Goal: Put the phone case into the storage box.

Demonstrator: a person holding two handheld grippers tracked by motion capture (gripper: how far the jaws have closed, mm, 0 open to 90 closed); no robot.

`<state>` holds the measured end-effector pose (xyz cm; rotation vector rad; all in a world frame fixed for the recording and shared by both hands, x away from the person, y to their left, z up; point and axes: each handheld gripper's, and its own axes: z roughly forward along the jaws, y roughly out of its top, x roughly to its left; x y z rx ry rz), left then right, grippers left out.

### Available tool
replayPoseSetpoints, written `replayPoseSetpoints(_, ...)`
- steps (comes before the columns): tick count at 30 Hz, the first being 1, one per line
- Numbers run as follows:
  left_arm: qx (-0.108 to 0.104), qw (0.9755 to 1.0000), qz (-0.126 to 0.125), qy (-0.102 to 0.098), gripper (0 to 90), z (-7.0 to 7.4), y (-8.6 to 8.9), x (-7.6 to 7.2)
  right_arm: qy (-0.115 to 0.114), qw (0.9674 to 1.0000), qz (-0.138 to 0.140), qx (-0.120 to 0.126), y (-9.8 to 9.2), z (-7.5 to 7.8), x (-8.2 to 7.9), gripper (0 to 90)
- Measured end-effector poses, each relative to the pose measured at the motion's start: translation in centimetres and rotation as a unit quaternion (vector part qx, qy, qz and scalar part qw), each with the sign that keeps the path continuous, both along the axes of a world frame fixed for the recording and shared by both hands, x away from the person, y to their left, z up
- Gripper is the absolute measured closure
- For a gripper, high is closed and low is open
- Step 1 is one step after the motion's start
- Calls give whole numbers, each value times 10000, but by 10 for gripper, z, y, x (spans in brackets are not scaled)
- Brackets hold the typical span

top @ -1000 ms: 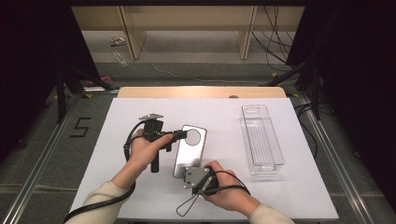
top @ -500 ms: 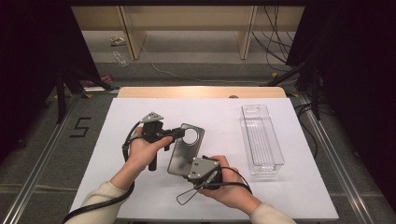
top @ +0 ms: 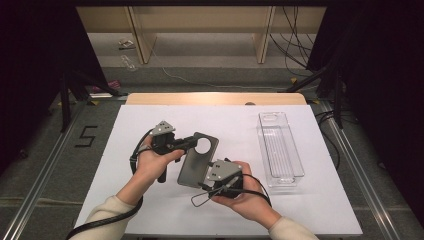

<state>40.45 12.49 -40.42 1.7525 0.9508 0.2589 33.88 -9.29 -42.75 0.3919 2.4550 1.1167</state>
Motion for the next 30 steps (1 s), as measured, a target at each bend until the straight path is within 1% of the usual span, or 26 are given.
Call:
replayPoseSetpoints(1, -10, 10000, -2, -18, 816, 0, 1, 0, -30, 10000, -24, 19, -1, 1, 1, 358)
replayPoseSetpoints(4, -90, 10000, 13, 6, 815, 0, 2, -1, 15, 9998, -158, 93, -4, 2, 2, 356)
replayPoseSetpoints(6, -81, 10000, 29, -14, 815, -1, 3, -2, 17, 9996, -266, 129, -5, 3, 4, 352)
replayPoseSetpoints(10, -70, 9999, 50, -90, 815, -1, 5, -3, 8, 9990, -393, 208, -8, 4, 6, 345)
replayPoseSetpoints(16, -106, 9998, 58, -177, 815, -2, 7, -8, 66, 9977, -599, 299, -12, 5, 8, 336)
replayPoseSetpoints(19, -108, 9997, 57, -223, 815, -2, 10, -10, 33, 9971, -671, 347, -14, 5, 10, 333)
replayPoseSetpoints(25, -136, 9994, 87, -297, 815, -3, 13, -14, 59, 9952, -850, 472, -18, 7, 13, 328)
replayPoseSetpoints(30, -180, 9993, 22, -327, 815, -4, 13, -18, 73, 9943, -932, 515, -20, 7, 14, 328)
